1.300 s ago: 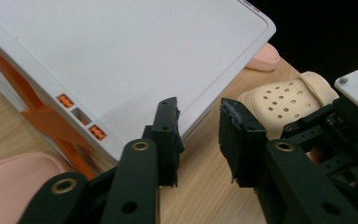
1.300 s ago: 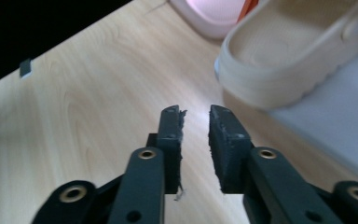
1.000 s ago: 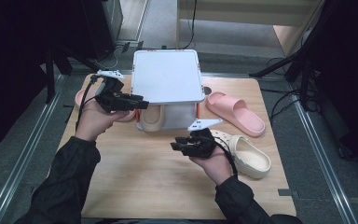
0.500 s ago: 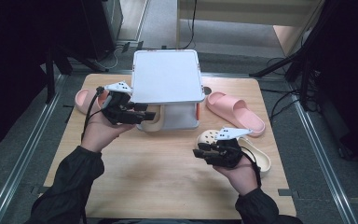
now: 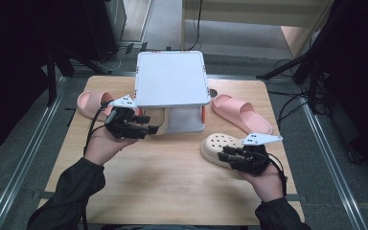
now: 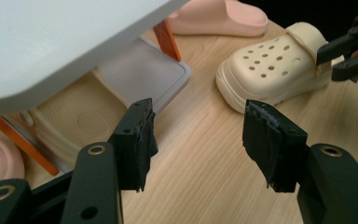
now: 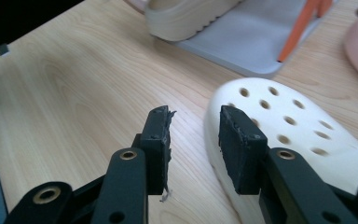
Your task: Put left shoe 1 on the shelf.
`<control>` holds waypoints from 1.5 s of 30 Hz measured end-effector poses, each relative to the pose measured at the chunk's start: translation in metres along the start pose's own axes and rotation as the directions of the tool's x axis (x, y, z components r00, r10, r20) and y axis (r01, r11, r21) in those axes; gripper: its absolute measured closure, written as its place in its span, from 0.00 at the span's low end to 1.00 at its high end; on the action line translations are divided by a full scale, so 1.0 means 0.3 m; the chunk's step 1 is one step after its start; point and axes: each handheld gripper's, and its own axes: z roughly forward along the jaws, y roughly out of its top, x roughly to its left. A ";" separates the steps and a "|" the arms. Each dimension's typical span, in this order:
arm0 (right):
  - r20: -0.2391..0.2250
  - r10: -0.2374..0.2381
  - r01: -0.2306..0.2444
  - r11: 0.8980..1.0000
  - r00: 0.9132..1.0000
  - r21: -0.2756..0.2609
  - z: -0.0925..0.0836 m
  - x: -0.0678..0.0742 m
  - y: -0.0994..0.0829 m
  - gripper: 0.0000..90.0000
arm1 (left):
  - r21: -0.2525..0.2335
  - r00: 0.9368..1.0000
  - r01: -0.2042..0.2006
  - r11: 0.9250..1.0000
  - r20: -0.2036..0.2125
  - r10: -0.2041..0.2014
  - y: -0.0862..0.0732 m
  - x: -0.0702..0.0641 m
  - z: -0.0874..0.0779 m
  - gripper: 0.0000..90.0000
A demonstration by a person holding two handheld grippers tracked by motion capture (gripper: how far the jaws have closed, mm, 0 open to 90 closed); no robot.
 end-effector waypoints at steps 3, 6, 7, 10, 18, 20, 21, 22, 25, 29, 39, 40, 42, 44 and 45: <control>0.011 0.000 0.000 1.000 1.000 -0.002 -0.024 -0.011 -0.005 0.72 | 0.006 1.000 -0.004 1.000 0.002 0.004 -0.015 -0.007 0.009 0.49; 0.023 0.000 0.000 1.000 1.000 0.001 -0.050 -0.023 -0.010 0.72 | 0.011 1.000 -0.009 1.000 0.004 0.009 -0.031 -0.012 0.023 0.49; 0.027 0.001 -0.002 1.000 1.000 0.002 -0.059 -0.027 -0.012 0.72 | 0.015 1.000 -0.009 1.000 0.004 0.009 -0.036 -0.013 0.028 0.49; 0.031 0.002 -0.003 1.000 1.000 0.005 -0.080 -0.039 -0.019 0.71 | 0.025 1.000 -0.004 1.000 0.004 0.004 -0.051 -0.014 0.044 0.49; 0.087 0.028 -0.028 1.000 0.996 -0.001 -0.134 -0.089 -0.060 0.67 | 0.015 1.000 -0.003 1.000 -0.005 0.003 -0.072 -0.012 0.065 0.48; 0.090 0.035 -0.035 0.999 0.995 -0.003 -0.135 -0.096 -0.065 0.66 | 0.021 1.000 0.002 1.000 -0.007 -0.002 -0.073 -0.010 0.067 0.48; 0.090 0.046 -0.046 0.999 0.995 0.000 -0.131 -0.109 -0.075 0.65 | 0.019 1.000 0.000 1.000 -0.008 0.000 -0.073 -0.010 0.067 0.48; 0.091 0.053 -0.053 0.999 0.994 0.000 -0.126 -0.113 -0.078 0.64 | 0.018 1.000 -0.003 1.000 -0.009 0.003 -0.073 -0.011 0.067 0.48; 0.086 0.057 -0.058 0.998 0.995 0.015 -0.106 -0.117 -0.085 0.62 | 0.012 1.000 -0.009 1.000 -0.015 0.010 -0.074 -0.011 0.068 0.48; 0.083 0.050 -0.053 0.998 0.995 0.037 -0.082 -0.122 -0.089 0.62 | 0.012 1.000 -0.001 1.000 -0.010 0.001 -0.075 -0.007 0.069 0.48; 0.039 0.044 -0.046 0.997 0.998 0.057 -0.016 -0.147 -0.088 0.66 | 0.020 1.000 -0.015 1.000 -0.021 0.015 -0.078 -0.005 0.071 0.47; 0.034 0.051 -0.053 0.997 0.998 0.059 -0.008 -0.147 -0.088 0.68 | 0.010 1.000 -0.007 1.000 -0.008 0.007 -0.078 -0.005 0.069 0.47; 0.028 0.058 -0.060 0.996 0.998 0.062 -0.003 -0.148 -0.088 0.70 | 0.001 1.000 -0.002 1.000 -0.001 0.002 -0.078 -0.006 0.069 0.47; 0.029 0.055 -0.057 0.996 0.998 0.074 0.010 -0.146 -0.087 0.75 | -0.002 1.000 0.000 1.000 0.003 0.000 -0.077 -0.006 0.069 0.47; 0.032 0.053 -0.056 0.995 0.998 0.083 0.016 -0.144 -0.086 0.79 | 0.002 1.000 -0.002 1.000 -0.001 0.002 -0.077 -0.007 0.068 0.47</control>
